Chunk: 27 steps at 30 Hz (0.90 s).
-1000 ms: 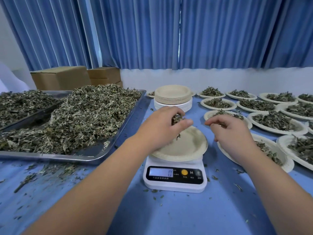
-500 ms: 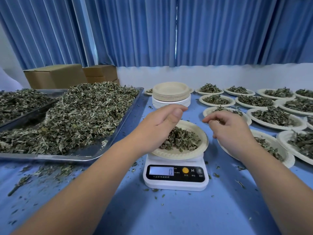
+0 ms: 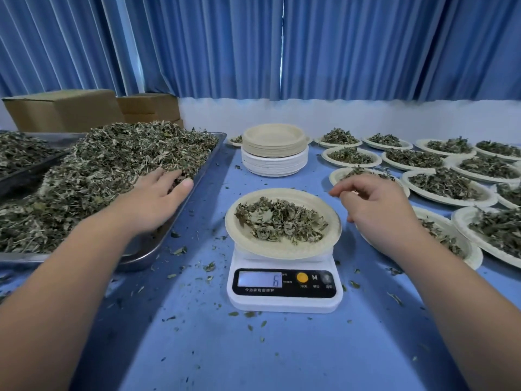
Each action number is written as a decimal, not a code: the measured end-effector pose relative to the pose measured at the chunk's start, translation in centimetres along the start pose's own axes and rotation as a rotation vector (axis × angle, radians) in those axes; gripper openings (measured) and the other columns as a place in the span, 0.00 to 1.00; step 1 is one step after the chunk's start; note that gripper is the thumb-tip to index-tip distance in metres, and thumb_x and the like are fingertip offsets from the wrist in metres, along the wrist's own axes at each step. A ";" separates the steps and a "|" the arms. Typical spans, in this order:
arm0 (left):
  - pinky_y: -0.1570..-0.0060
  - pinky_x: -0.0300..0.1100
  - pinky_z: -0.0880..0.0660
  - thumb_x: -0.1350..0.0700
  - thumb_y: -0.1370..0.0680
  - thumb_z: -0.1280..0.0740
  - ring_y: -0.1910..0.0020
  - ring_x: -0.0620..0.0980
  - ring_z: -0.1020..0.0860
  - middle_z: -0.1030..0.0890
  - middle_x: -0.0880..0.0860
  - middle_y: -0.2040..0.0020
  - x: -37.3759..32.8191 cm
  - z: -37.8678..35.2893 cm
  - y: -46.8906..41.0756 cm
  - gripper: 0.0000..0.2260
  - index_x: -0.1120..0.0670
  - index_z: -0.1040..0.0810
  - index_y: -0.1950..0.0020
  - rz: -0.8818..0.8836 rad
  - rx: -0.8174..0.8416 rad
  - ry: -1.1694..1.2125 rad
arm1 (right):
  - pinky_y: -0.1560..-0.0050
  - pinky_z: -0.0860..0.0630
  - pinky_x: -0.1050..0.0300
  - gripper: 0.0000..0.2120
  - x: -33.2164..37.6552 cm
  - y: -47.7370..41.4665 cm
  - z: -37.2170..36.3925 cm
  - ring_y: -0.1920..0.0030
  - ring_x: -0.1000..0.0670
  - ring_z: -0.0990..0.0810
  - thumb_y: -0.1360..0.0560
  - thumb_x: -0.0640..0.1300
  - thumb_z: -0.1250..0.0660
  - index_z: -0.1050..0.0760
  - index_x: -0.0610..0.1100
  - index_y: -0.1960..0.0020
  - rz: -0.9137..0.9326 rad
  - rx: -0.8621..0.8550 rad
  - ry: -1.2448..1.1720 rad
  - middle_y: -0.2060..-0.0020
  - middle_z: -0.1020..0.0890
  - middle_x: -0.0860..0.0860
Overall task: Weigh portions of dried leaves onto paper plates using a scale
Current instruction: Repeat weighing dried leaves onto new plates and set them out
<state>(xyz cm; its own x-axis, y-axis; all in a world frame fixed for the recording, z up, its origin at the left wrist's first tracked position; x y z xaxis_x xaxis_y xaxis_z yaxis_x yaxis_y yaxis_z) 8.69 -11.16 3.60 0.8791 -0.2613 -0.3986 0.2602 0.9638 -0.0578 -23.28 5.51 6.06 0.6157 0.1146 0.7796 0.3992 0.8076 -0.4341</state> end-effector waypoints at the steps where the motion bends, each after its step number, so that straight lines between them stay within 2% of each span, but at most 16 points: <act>1: 0.25 0.59 0.54 0.26 0.31 0.59 0.21 0.54 0.55 0.53 0.49 0.20 0.4 -0.6 0.1 0.40 0.41 0.48 0.21 0.035 0.066 -0.015 | 0.76 0.34 0.70 0.12 -0.1 0.0 -0.1 0.75 0.55 0.29 0.24 0.36 0.38 0.19 0.48 0.58 -0.001 0.005 0.002 0.64 0.24 0.58; 3: 0.25 0.58 0.54 0.26 0.33 0.62 0.21 0.54 0.53 0.51 0.50 0.20 0.7 -1.7 0.7 0.43 0.43 0.48 0.21 0.071 0.182 0.029 | 0.77 0.35 0.70 0.12 -0.2 0.1 0.0 0.75 0.55 0.29 0.24 0.36 0.38 0.19 0.49 0.58 -0.004 0.003 0.003 0.66 0.24 0.59; 6: 0.29 0.55 0.40 0.26 0.31 0.60 0.25 0.57 0.39 0.41 0.52 0.22 0.8 -2.2 1.3 0.43 0.45 0.43 0.21 0.118 0.256 0.068 | 0.74 0.31 0.67 0.14 -0.4 0.1 0.2 0.67 0.41 0.24 0.24 0.36 0.38 0.20 0.51 0.60 -0.016 -0.008 0.003 0.67 0.24 0.62; 8: 0.38 0.52 0.32 0.28 0.27 0.57 0.33 0.58 0.28 0.30 0.55 0.28 0.9 -1.6 1.5 0.38 0.47 0.36 0.24 0.115 0.211 -0.014 | 0.71 0.29 0.62 0.14 -0.5 0.1 0.4 0.64 0.39 0.22 0.24 0.36 0.38 0.20 0.52 0.60 -0.018 -0.021 0.000 0.68 0.22 0.61; 10: 0.50 0.45 0.32 0.31 0.24 0.54 0.48 0.53 0.24 0.21 0.53 0.42 0.6 -0.6 1.4 0.33 0.49 0.27 0.31 0.051 0.107 -0.123 | 0.69 0.28 0.58 0.15 -0.5 0.1 0.6 0.67 0.42 0.23 0.24 0.36 0.37 0.20 0.53 0.61 -0.019 -0.030 0.011 0.69 0.22 0.60; 11: 0.54 0.44 0.32 0.32 0.23 0.54 0.53 0.51 0.25 0.20 0.52 0.49 0.3 -0.1 1.4 0.32 0.50 0.25 0.34 0.018 0.048 -0.163 | 0.68 0.28 0.57 0.15 -0.6 0.1 0.7 0.69 0.44 0.24 0.24 0.37 0.37 0.20 0.54 0.62 -0.021 -0.033 0.017 0.69 0.22 0.60; 12: 0.55 0.44 0.31 0.32 0.23 0.54 0.54 0.50 0.24 0.20 0.51 0.50 0.3 0.3 1.4 0.32 0.50 0.25 0.35 -0.006 0.006 -0.175 | 0.68 0.28 0.57 0.16 -0.7 0.1 0.7 0.69 0.45 0.24 0.24 0.37 0.37 0.20 0.54 0.62 -0.024 -0.034 0.018 0.70 0.22 0.60; 13: 0.51 0.46 0.29 0.31 0.25 0.54 0.50 0.52 0.24 0.21 0.52 0.45 0.3 0.5 1.3 0.33 0.50 0.26 0.33 -0.016 -0.011 -0.173 | 0.68 0.28 0.56 0.16 -0.7 0.2 0.8 0.68 0.44 0.24 0.24 0.37 0.37 0.20 0.55 0.62 -0.025 -0.033 0.017 0.71 0.22 0.59; 14: 0.43 0.50 0.29 0.29 0.26 0.56 0.42 0.55 0.25 0.24 0.54 0.37 0.4 0.5 1.4 0.36 0.48 0.28 0.30 -0.012 -0.006 -0.175 | 0.68 0.28 0.56 0.16 -0.7 0.2 0.7 0.67 0.41 0.24 0.24 0.37 0.37 0.20 0.54 0.62 -0.024 -0.030 0.017 0.73 0.22 0.59; 16: 0.29 0.55 0.40 0.28 0.29 0.57 0.27 0.57 0.36 0.36 0.53 0.24 0.7 -0.3 1.8 0.39 0.46 0.37 0.24 0.021 0.090 -0.119 | 0.68 0.28 0.55 0.15 -0.4 0.2 0.6 0.66 0.37 0.23 0.24 0.37 0.37 0.20 0.54 0.62 -0.016 -0.020 0.024 0.74 0.22 0.59; 17: 0.26 0.55 0.45 0.27 0.29 0.58 0.24 0.55 0.42 0.41 0.51 0.22 0.8 -1.0 2.2 0.40 0.46 0.40 0.22 0.049 0.171 -0.040 | 0.68 0.28 0.56 0.15 -0.3 0.2 0.5 0.65 0.38 0.23 0.24 0.36 0.38 0.20 0.54 0.61 -0.010 -0.016 0.033 0.73 0.22 0.61; 18: 0.25 0.54 0.48 0.27 0.30 0.58 0.23 0.54 0.44 0.43 0.50 0.21 1.0 -1.6 2.6 0.40 0.45 0.42 0.22 0.089 0.242 0.028 | 0.68 0.28 0.56 0.15 -0.2 0.3 0.4 0.65 0.38 0.23 0.24 0.36 0.38 0.20 0.54 0.61 -0.006 -0.011 0.040 0.73 0.22 0.63; 20: 0.27 0.52 0.47 0.26 0.30 0.58 0.23 0.54 0.42 0.42 0.50 0.22 1.3 -2.0 3.1 0.41 0.45 0.42 0.22 0.140 0.300 0.006 | 0.68 0.27 0.56 0.15 0.0 0.4 0.4 0.66 0.39 0.24 0.24 0.36 0.37 0.20 0.53 0.61 -0.006 -0.006 0.039 0.73 0.22 0.63; 23: 0.33 0.49 0.36 0.27 0.33 0.59 0.30 0.55 0.31 0.31 0.53 0.27 0.5 -0.7 2.9 0.45 0.51 0.32 0.26 0.066 0.196 -0.199 | 0.72 0.29 0.61 0.15 0.0 0.4 0.6 0.69 0.43 0.25 0.24 0.37 0.37 0.20 0.53 0.62 -0.022 -0.016 0.021 0.71 0.23 0.63; 25: 0.40 0.48 0.32 0.27 0.33 0.58 0.36 0.55 0.27 0.26 0.54 0.32 0.1 0.0 2.9 0.44 0.52 0.28 0.29 0.039 0.116 -0.217 | 0.74 0.30 0.65 0.14 0.0 0.4 0.6 0.67 0.42 0.24 0.24 0.37 0.38 0.20 0.52 0.61 -0.021 -0.012 0.025 0.67 0.22 0.62; 27: 0.35 0.50 0.33 0.26 0.33 0.59 0.33 0.56 0.29 0.29 0.54 0.29 0.0 -0.3 3.0 0.44 0.50 0.32 0.27 0.030 0.119 -0.175 | 0.74 0.30 0.66 0.14 0.1 0.5 0.6 0.66 0.40 0.23 0.24 0.37 0.38 0.20 0.52 0.60 -0.018 -0.005 0.028 0.66 0.23 0.61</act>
<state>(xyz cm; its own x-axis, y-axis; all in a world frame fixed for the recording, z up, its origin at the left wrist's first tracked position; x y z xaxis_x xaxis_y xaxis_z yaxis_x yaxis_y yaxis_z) 9.31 -8.20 3.14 0.9403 -0.2482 -0.2329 0.2695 0.9608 0.0643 -23.40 6.22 6.23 0.6268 0.0836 0.7746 0.4139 0.8066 -0.4220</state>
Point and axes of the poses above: each hand's wrist, its own y-axis away from the middle knuckle, its own z-axis out of the back of the hand, x = y × z, the point moved 8 cm from there along -y, towards the middle knuckle
